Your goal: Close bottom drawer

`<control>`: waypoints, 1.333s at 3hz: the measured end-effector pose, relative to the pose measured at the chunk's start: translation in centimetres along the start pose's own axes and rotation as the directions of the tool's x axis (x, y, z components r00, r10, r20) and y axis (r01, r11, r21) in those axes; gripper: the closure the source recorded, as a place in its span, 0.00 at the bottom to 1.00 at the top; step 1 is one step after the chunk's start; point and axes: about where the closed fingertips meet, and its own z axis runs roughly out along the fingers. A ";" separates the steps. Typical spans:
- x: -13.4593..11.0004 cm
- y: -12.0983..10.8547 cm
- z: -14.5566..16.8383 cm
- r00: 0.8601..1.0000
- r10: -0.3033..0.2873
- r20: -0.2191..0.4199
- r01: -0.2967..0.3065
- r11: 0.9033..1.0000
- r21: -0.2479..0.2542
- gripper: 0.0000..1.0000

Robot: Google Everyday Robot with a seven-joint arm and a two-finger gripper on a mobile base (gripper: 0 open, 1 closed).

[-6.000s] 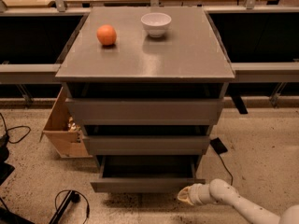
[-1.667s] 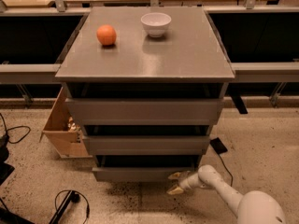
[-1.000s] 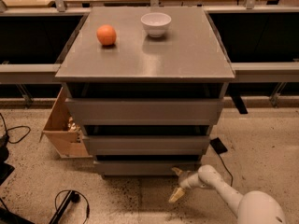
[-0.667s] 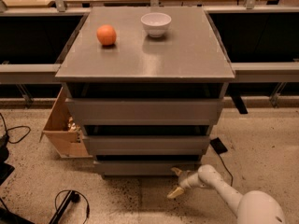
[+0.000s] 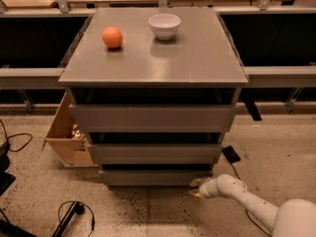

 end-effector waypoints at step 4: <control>-3.6 -10.4 -15.1 0.830 -0.437 -0.346 0.490 0.868 0.079 1.00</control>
Offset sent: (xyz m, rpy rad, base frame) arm -0.2327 0.0673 0.2136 -0.6028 0.0569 -0.0332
